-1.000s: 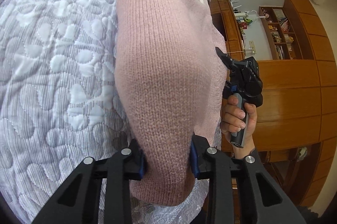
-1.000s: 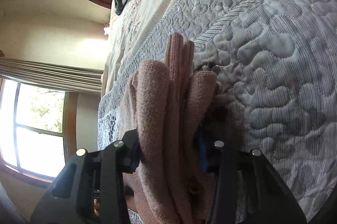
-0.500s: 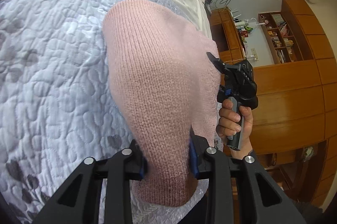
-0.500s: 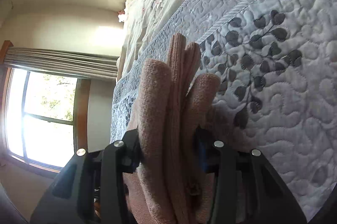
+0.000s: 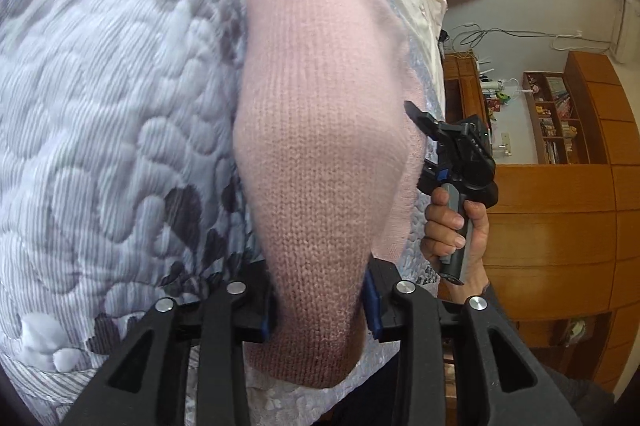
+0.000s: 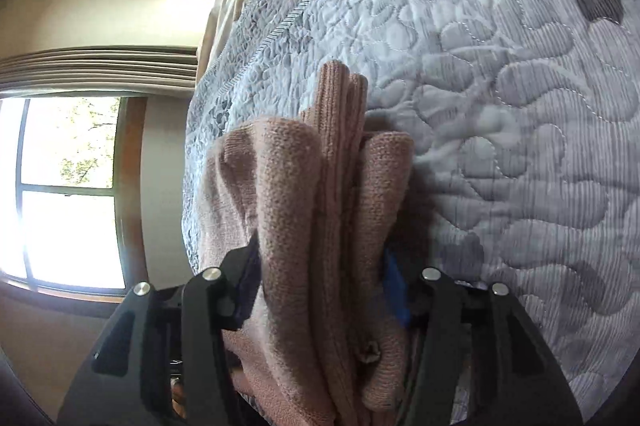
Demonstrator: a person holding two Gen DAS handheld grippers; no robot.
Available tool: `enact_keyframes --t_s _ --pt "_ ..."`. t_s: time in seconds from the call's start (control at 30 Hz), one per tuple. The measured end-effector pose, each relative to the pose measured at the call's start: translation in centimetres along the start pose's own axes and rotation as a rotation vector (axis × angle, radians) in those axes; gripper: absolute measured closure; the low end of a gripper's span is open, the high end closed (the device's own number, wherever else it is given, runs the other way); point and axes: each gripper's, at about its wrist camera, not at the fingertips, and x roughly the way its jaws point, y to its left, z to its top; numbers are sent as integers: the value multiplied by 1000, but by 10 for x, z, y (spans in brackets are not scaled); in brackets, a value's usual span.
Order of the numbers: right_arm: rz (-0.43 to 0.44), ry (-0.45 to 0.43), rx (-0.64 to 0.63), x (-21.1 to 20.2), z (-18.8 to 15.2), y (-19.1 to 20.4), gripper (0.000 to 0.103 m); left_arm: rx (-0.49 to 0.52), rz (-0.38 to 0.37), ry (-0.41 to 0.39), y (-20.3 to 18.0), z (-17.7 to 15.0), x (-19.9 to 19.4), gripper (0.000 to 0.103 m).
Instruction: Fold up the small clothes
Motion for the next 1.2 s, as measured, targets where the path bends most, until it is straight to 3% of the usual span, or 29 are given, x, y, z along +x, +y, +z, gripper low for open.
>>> enact_keyframes --t_s 0.07,0.13,0.2,0.27,0.3,0.4,0.43,0.47,0.6,0.67,0.73,0.8,0.93,1.0,1.13,1.17,1.2 --pt "-19 -36 -3 -17 -8 2 35 26 72 -73 -3 -3 -14 50" --pt "-45 -94 -44 -40 -20 10 35 103 117 -209 -21 -11 -44 46" --pt "-54 -134 -84 -58 -25 20 43 173 36 -297 -39 -23 -72 42" --pt "-72 -143 -128 -63 -28 31 56 215 -69 -267 -55 -31 -78 42" --pt "-87 -139 -145 -59 -29 36 56 231 -94 -231 -62 -34 -71 42" --pt "-141 -74 -151 -31 -29 40 65 238 -99 -103 -70 -34 -29 44" --pt "-180 -67 -176 -24 -29 44 83 233 -86 -75 -68 -34 -15 44" --pt "-212 -78 -209 -23 -31 50 91 219 -78 -53 -64 -32 -2 44" --pt "-220 -167 -194 -38 -29 47 95 134 -57 12 -43 -27 35 45" --pt "-270 -157 -145 -33 -24 25 95 121 -59 59 -42 -27 46 51" --pt "-239 -125 -103 -25 -20 11 95 150 -63 95 -53 -28 43 52" --pt "-235 -118 -134 -25 -19 20 94 190 -121 76 -70 -22 22 52" --pt "-264 -186 -228 -44 -23 53 88 232 -146 -76 -88 28 -26 48" --pt "-227 -194 -278 -49 -28 73 88 241 -111 -114 -91 61 -32 47" --pt "-250 -50 -332 -14 -29 76 88 258 48 -26 -78 108 7 50" --pt "-283 -28 -329 -6 -29 67 91 272 91 -9 -74 112 16 54" --pt "-323 -29 -338 -3 -29 56 103 287 124 -5 -69 115 22 62"
